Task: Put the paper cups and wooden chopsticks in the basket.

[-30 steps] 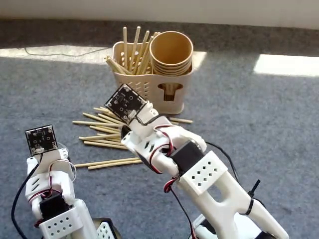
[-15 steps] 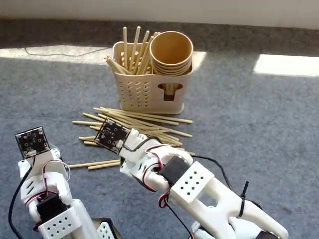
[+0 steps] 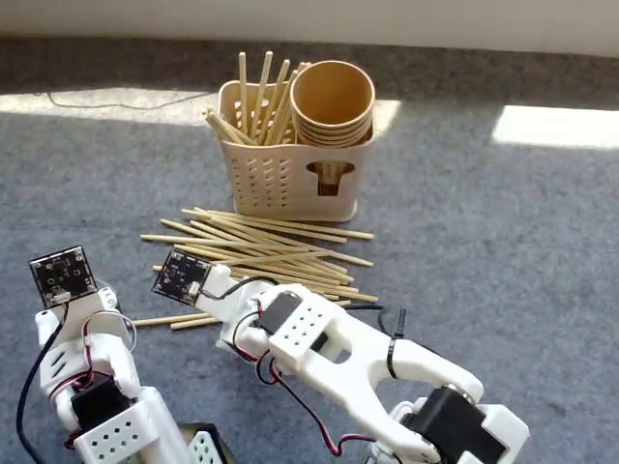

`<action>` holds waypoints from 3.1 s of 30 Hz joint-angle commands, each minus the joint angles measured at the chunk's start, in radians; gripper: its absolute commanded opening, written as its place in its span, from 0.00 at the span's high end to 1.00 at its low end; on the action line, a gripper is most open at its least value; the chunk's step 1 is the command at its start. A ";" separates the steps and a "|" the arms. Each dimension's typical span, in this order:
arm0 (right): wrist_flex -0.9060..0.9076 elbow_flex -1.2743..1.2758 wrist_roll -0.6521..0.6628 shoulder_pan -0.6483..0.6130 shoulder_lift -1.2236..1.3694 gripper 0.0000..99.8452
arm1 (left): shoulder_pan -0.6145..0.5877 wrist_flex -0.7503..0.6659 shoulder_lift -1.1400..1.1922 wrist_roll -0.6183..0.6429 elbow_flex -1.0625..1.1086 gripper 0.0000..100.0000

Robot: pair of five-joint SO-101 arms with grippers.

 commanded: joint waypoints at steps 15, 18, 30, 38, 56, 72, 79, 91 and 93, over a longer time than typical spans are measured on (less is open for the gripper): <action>-0.028 -0.186 0.009 0.065 0.271 0.92 | -0.015 -0.021 -0.008 -0.003 0.018 0.91; -0.024 -0.186 0.009 0.071 0.271 1.00 | -0.015 -0.021 -0.008 -0.003 0.018 0.91; 0.243 -0.194 0.014 0.165 0.268 1.00 | -0.015 -0.021 -0.008 -0.003 0.018 0.91; 0.246 -0.185 0.014 0.165 0.182 1.00 | -0.015 -0.021 -0.008 -0.003 0.018 0.91; 0.386 -0.119 0.008 0.213 -0.142 1.00 | -0.015 -0.021 -0.008 -0.003 0.018 0.91; 0.306 -0.117 -0.311 0.213 -0.449 1.00 | -0.015 -0.021 -0.008 -0.003 0.018 0.91; 0.245 -0.119 -0.430 0.209 -0.561 1.00 | -0.015 -0.021 -0.008 -0.003 0.018 0.91; 0.010 -0.119 -0.428 0.157 -0.776 1.00 | -0.015 -0.021 -0.008 -0.003 0.018 0.91; -0.045 -0.119 -0.428 0.159 -0.789 1.00 | -0.015 -0.021 -0.008 -0.003 0.018 0.91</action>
